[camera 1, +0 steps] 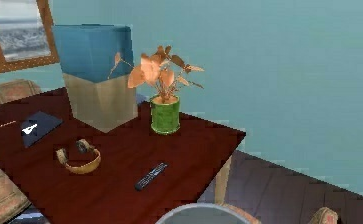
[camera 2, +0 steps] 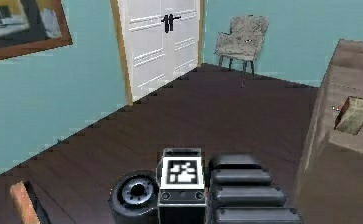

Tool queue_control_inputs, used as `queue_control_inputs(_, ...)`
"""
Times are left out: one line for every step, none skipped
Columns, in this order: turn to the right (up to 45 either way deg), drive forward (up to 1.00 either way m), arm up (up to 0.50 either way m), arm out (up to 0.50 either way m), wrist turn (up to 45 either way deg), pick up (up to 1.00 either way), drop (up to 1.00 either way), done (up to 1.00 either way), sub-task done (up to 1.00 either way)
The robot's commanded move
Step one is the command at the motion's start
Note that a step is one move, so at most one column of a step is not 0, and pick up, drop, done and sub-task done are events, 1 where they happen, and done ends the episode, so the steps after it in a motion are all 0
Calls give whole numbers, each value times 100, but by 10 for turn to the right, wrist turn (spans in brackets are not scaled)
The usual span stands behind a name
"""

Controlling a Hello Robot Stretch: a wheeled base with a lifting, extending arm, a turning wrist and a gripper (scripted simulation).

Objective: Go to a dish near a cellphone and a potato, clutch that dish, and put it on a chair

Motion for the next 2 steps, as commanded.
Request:
queue_control_inputs(-450, 0, 0, 0, 0, 0, 0, 0, 0)
queue_control_inputs(-450, 0, 0, 0, 0, 0, 0, 0, 0)
